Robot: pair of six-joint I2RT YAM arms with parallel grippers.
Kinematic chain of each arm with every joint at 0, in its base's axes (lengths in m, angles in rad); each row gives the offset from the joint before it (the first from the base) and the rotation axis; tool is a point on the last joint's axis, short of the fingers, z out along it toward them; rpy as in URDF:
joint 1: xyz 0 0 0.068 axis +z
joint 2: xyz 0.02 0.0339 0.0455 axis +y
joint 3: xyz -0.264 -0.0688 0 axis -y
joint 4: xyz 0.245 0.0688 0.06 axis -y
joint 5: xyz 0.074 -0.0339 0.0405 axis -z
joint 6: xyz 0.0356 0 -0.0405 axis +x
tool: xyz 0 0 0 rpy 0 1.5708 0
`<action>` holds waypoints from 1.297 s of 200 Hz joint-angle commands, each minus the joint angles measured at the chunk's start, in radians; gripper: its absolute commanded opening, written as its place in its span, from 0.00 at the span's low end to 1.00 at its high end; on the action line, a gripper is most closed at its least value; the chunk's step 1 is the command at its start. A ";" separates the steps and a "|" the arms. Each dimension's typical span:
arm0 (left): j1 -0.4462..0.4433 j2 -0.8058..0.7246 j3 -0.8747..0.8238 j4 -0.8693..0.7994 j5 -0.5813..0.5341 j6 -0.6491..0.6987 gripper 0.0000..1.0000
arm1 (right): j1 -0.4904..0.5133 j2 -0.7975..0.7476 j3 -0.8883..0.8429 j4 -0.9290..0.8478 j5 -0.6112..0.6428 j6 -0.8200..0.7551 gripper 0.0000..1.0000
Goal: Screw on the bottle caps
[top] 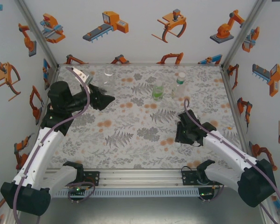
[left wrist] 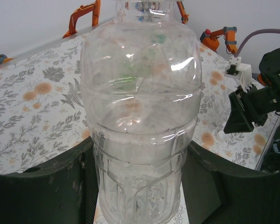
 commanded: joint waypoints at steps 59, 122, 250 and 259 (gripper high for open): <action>-0.015 -0.018 0.006 -0.015 -0.005 -0.005 0.03 | 0.006 0.064 -0.026 0.058 0.005 0.020 0.42; -0.016 -0.011 0.017 -0.035 -0.005 0.007 0.04 | 0.006 0.074 -0.051 0.074 -0.007 0.034 0.42; -0.016 -0.008 0.020 -0.044 -0.021 0.008 0.08 | 0.006 0.074 0.003 0.034 0.005 0.024 0.42; -0.016 -0.007 0.020 -0.044 -0.023 0.008 0.08 | 0.006 0.069 0.008 0.031 0.006 0.025 0.42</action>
